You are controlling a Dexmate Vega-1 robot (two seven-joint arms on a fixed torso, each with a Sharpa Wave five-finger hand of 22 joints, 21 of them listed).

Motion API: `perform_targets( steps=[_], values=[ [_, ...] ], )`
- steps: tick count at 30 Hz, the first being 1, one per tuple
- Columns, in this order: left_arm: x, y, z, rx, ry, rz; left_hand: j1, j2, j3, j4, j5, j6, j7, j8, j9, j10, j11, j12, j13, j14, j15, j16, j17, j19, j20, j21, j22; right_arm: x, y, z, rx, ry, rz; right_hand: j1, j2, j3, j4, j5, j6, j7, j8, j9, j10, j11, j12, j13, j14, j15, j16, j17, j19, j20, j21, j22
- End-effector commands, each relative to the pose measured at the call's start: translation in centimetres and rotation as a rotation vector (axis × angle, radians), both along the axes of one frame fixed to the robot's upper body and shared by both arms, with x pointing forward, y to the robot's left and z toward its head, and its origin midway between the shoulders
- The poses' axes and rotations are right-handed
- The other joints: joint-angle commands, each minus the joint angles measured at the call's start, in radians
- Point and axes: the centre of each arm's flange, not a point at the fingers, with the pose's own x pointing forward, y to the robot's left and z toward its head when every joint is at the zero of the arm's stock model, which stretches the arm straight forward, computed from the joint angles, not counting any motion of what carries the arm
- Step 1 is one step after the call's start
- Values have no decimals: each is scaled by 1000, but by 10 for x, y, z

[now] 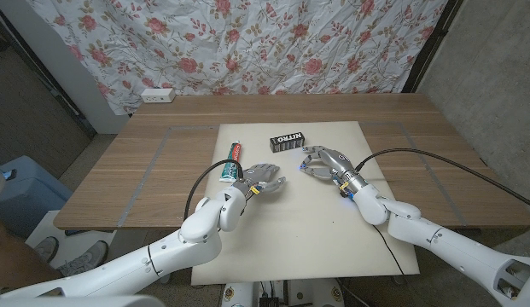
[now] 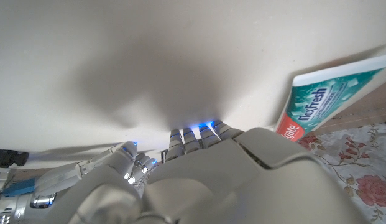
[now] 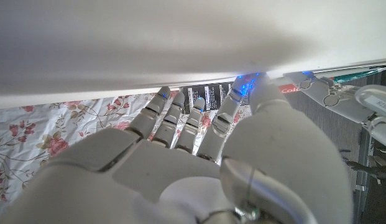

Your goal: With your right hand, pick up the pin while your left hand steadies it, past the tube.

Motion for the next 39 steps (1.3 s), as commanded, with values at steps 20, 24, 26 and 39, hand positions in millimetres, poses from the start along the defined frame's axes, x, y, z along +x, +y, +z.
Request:
perform_targets(
  steps=[20, 24, 26, 39],
  values=[
    [3, 0, 3, -12, -2, 11, 12, 136, 15, -4, 7, 12, 1, 3, 5, -1, 5, 2, 5, 4, -32, -1, 3, 9, -67, 1, 3, 4, 1, 4, -19, 15, 26, 11, -27, -8, 1, 2, -35, -3, -21, 0, -24, 12, -9, 4, -19, -48, -9, 3, 10, 10, 3, 2],
    [4, 0, 3, -16, -3, 12, 12, 136, 17, -4, 7, 13, 2, 4, 5, -1, 5, 2, 5, 4, -32, -1, 3, 9, -66, 1, 3, 3, 1, 6, -25, 18, 31, 7, -33, -13, 4, 2, -51, -2, -27, 1, -36, 16, -12, 5, -24, -42, -12, 3, 7, 14, 2, 2],
    [4, 0, 3, -18, -4, 10, 12, 136, 18, -4, 7, 13, 2, 3, 5, -1, 5, 2, 5, 4, -32, -1, 3, 9, -66, 0, 3, 3, 1, 7, -32, 24, 36, 4, -36, -15, 5, 2, -59, -2, -30, 1, -41, 17, -14, 5, -28, -39, -14, 3, 6, 16, 1, 2],
    [3, 1, 1, -30, -5, 11, 12, 136, 22, -3, 7, 18, 2, 4, 6, 4, 7, 4, 5, 6, -33, 0, 4, 13, -65, 1, 3, 0, 4, 10, -41, 20, 53, -23, -54, -28, 14, 4, -110, 0, -51, 2, -73, 30, -18, 5, -52, -24, -29, 3, -8, 31, -2, 2]
  ],
)
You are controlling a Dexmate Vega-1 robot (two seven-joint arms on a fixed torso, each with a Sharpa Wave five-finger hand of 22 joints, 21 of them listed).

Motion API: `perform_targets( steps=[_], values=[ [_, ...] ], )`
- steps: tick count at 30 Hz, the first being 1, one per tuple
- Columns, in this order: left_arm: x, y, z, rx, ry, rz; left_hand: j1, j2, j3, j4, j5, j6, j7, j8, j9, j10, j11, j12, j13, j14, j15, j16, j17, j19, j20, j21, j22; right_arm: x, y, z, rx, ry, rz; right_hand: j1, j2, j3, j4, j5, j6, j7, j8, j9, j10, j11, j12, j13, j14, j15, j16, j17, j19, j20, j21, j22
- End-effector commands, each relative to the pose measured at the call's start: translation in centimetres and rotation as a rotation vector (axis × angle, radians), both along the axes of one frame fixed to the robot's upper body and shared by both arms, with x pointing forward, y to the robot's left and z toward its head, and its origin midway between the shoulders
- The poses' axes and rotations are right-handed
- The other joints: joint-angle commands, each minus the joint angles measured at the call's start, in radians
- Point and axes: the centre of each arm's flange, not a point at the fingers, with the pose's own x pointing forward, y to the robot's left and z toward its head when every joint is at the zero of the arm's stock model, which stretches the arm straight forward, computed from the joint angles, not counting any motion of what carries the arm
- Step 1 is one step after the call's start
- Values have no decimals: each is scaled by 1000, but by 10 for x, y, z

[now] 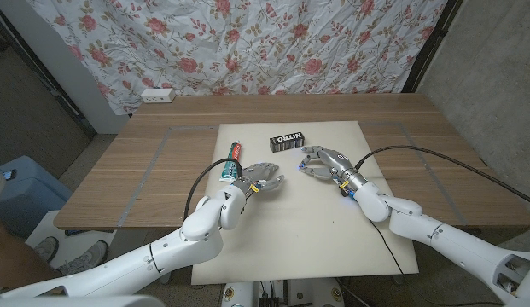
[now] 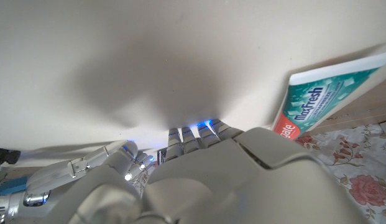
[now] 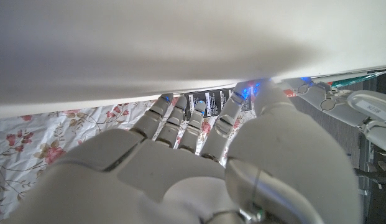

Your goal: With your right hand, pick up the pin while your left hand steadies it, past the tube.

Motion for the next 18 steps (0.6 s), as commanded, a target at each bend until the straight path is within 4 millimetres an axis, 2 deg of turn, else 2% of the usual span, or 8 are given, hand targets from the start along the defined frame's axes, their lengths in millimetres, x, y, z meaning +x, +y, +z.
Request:
perform_targets(
  steps=[1, 18],
  values=[
    [-1, 1, -2, -8, 0, -3, 12, 136, 11, 1, 7, 11, 3, 4, 1, 8, 5, 5, 4, 6, -33, 0, 3, 7, -70, 1, 2, -3, 3, 4, -13, 1, 21, -12, -12, -8, 3, 3, -18, 0, -10, 0, -13, 1, -5, 5, -12, -19, -7, 3, 0, 9, -2, 4],
    [0, 5, 0, -6, -6, -4, 10, 135, 15, 2, 7, 15, 2, 4, 1, 16, 6, 7, 4, 9, -34, 1, 3, 11, -68, 2, 2, -6, 5, 7, -22, 3, 41, -60, -29, -23, 14, 6, -97, 2, -49, -6, -66, 22, -7, 6, -40, 8, -23, 8, -27, 23, -4, 4]
  ],
)
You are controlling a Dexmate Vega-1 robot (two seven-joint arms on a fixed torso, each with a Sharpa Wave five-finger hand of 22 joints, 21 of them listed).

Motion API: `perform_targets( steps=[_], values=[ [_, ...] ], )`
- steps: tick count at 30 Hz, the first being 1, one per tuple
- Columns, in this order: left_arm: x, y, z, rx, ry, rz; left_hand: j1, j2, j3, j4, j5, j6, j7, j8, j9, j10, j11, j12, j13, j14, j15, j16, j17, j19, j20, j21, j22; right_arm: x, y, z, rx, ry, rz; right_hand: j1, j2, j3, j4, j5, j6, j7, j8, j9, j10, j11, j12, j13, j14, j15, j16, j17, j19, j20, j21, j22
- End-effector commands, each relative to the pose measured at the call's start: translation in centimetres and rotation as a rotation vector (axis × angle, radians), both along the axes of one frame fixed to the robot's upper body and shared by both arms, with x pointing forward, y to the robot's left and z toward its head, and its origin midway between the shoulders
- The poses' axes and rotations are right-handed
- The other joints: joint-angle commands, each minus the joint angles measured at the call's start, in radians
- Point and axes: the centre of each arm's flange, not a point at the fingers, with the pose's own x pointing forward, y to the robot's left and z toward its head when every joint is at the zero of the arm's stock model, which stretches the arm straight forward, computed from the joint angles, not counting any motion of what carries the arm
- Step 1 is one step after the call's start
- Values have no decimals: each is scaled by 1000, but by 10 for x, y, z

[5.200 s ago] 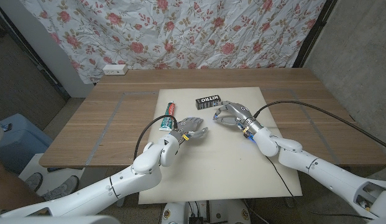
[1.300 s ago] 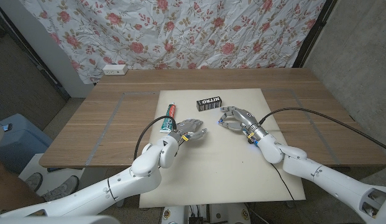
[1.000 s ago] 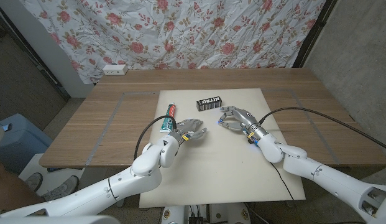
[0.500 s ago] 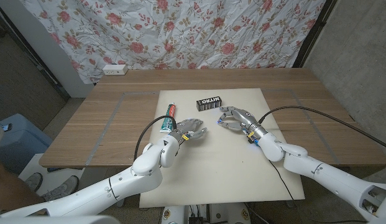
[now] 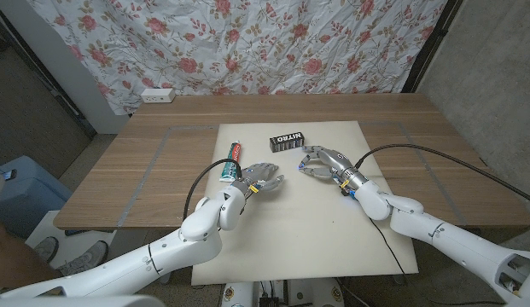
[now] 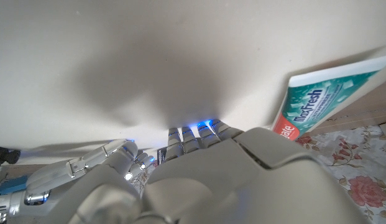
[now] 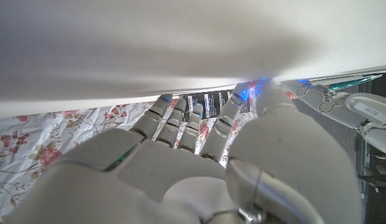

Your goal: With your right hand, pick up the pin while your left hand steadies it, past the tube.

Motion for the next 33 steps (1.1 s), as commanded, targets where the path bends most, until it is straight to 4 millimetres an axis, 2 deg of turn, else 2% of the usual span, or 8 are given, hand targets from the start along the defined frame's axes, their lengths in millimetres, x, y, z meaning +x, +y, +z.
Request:
perform_targets(
  steps=[1, 22, 33],
  values=[
    [1, 5, 2, 3, -7, 6, 10, 135, 6, 2, 7, 5, 1, 5, 2, 5, -5, 7, 3, 4, -39, 1, 4, 8, -64, 2, 3, -3, 4, 2, -15, 9, 26, -17, -3, -6, 4, 6, -15, 1, -7, -2, -12, 2, 1, 6, -10, 7, -4, 6, -8, 3, 0, 5],
    [1, 5, 6, 9, -27, 1, 10, 135, 11, 2, 7, 6, 0, 4, 2, 4, -5, 5, 3, 5, -39, 0, 4, 8, -64, 1, 3, -2, 3, 9, -21, 8, 50, -57, -9, -16, 10, 9, -106, 2, -50, -6, -63, 12, 0, 7, -37, 21, -17, 14, -29, 10, 1, 5],
    [2, 6, 7, 6, -36, 1, 10, 134, 13, 2, 7, 7, 0, 4, 2, 6, -5, 6, 3, 5, -39, 0, 4, 10, -65, 1, 3, -2, 0, 12, -29, 32, 67, -86, -18, -25, 9, 13, -193, 7, -88, -8, -115, 39, -2, 7, -70, 44, -33, 20, -54, 19, 0, 5]
  ],
)
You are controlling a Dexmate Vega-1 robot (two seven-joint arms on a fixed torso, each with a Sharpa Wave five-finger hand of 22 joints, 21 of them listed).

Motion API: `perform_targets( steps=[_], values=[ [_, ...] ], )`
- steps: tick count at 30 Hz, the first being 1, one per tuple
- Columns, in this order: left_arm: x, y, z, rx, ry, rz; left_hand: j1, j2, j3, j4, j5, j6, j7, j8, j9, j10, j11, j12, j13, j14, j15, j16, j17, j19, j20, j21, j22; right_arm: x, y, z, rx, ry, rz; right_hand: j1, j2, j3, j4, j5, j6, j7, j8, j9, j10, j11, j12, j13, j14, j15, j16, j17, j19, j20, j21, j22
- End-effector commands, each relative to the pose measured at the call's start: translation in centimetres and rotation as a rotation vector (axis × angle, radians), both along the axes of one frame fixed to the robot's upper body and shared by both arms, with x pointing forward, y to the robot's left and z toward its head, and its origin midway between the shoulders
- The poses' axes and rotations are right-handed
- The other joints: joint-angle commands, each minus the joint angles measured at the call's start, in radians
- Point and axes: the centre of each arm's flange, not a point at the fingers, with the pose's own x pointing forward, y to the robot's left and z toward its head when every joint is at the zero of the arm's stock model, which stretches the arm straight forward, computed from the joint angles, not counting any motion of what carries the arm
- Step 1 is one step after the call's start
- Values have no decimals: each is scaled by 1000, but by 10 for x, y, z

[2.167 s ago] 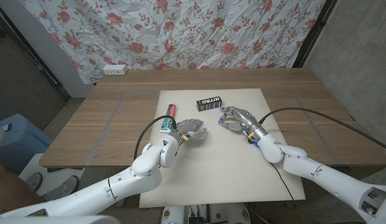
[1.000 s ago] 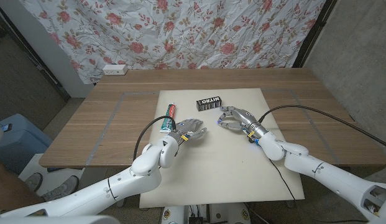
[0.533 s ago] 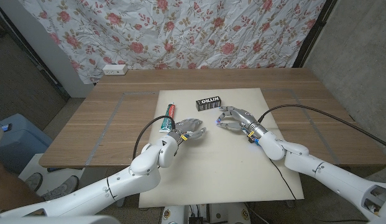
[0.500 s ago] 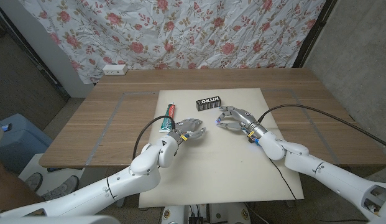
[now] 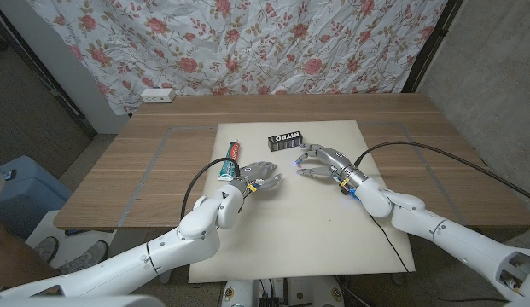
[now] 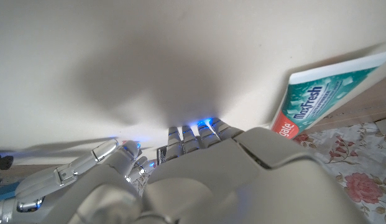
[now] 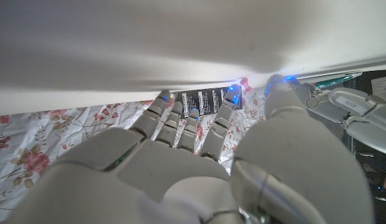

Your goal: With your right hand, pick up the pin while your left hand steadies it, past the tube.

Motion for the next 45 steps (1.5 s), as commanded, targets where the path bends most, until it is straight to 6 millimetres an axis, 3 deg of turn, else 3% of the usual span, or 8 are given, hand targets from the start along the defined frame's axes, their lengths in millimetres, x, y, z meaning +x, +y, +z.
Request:
perform_targets(
  steps=[1, 6, 10, 29, 41, 45],
  values=[
    [0, 1, 2, 0, -17, -4, 10, 134, 9, -2, 7, 7, 0, 4, 1, 6, -5, 5, -1, 5, -40, 0, 4, 5, -67, 1, 3, 0, -3, 5, -4, 20, 21, -22, -10, -9, -1, 5, -19, 5, -8, 2, -11, 8, -1, 1, -11, 6, -6, 6, -11, 3, 0, 5],
    [-1, 1, 4, -1, -35, -10, 10, 134, 10, -2, 7, 7, 0, 3, 1, 7, -6, 5, -1, 5, -40, 0, 4, 7, -68, 2, 3, 0, -3, 6, -12, 32, 20, -60, -22, -22, 5, 14, -105, 26, -49, -3, -39, 16, 1, 2, -28, 22, -15, 10, -29, 7, 0, 6],
    [-3, 3, 5, -9, -47, -6, 10, 134, 11, -2, 7, 8, 1, 3, 1, 6, -5, 5, -1, 5, -40, 0, 4, 9, -68, 2, 3, 1, -3, 7, -10, 37, 11, -73, -21, -25, 7, 19, -139, 31, -66, -6, -56, 16, 0, 1, -37, 26, -20, 12, -34, 10, 1, 6],
    [-13, 17, 11, -102, -108, -32, 10, 133, 16, -3, 7, 8, -1, 3, 1, 5, -9, 4, -1, 11, -44, 1, 4, 30, -68, 8, 2, -3, -1, 10, 23, 30, -21, -94, -7, -24, 14, 21, -191, 43, -95, -10, -66, 21, 4, 1, -44, 29, -23, 15, -39, 13, 3, 6],
    [-10, 37, 20, -216, -139, -67, 11, 132, 19, -4, 6, 16, -2, 5, 1, 13, -12, 6, -1, 20, -45, 3, 4, 50, -66, 13, 2, -10, -4, 20, 48, 24, 23, -130, -6, -35, 21, 17, -268, 61, -137, -15, -85, 29, 3, 1, -48, 32, -26, 17, -40, 13, 5, 6],
    [-10, 45, 24, -263, -154, -75, 11, 131, 20, -4, 6, 16, -4, 4, 1, 14, -12, 6, -1, 21, -46, 3, 3, 54, -65, 13, 2, -11, -7, 24, 88, 36, 46, -155, -2, -41, 31, 14, -292, 55, -151, -16, -87, 33, 5, 1, -50, 34, -27, 18, -28, 11, 10, 6]
  ],
)
